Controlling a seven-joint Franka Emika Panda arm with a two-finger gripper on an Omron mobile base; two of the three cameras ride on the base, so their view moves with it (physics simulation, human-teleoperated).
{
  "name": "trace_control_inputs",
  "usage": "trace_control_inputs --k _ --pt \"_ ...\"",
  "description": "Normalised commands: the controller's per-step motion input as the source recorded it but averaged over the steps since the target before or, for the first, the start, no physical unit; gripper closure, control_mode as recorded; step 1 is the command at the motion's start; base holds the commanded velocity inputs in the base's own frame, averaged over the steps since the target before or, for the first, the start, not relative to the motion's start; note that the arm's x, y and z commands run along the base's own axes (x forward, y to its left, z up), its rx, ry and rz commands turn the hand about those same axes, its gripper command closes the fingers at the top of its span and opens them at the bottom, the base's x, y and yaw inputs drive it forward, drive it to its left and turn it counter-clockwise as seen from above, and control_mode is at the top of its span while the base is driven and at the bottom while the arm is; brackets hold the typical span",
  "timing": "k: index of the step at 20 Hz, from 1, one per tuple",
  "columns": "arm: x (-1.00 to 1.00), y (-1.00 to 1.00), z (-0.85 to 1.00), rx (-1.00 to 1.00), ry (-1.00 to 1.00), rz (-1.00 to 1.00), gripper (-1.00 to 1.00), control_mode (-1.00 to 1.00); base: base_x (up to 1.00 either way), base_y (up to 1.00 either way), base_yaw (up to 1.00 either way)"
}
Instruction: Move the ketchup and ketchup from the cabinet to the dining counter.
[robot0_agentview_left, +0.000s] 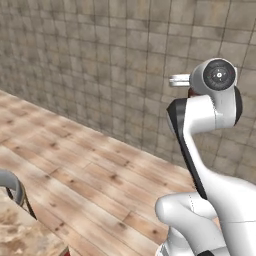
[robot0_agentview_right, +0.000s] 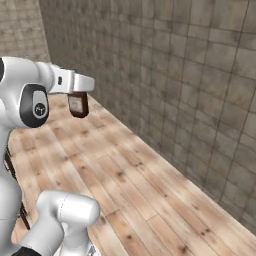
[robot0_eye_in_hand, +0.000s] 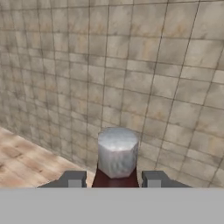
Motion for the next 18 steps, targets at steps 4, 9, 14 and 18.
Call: trace_control_inputs --k 4,9,14,18 --pt "0.00 0.00 0.00 0.00 0.00 0.00 1.00 1.00 0.59 -0.17 0.45" --pt "0.00 0.00 0.00 0.00 0.00 0.00 1.00 1.00 0.63 -0.20 0.39" --pt "0.00 0.00 0.00 0.00 0.00 0.00 1.00 1.00 0.68 -0.20 0.35" --pt "0.00 0.00 0.00 0.00 0.00 0.00 1.00 1.00 0.71 -0.23 0.32"
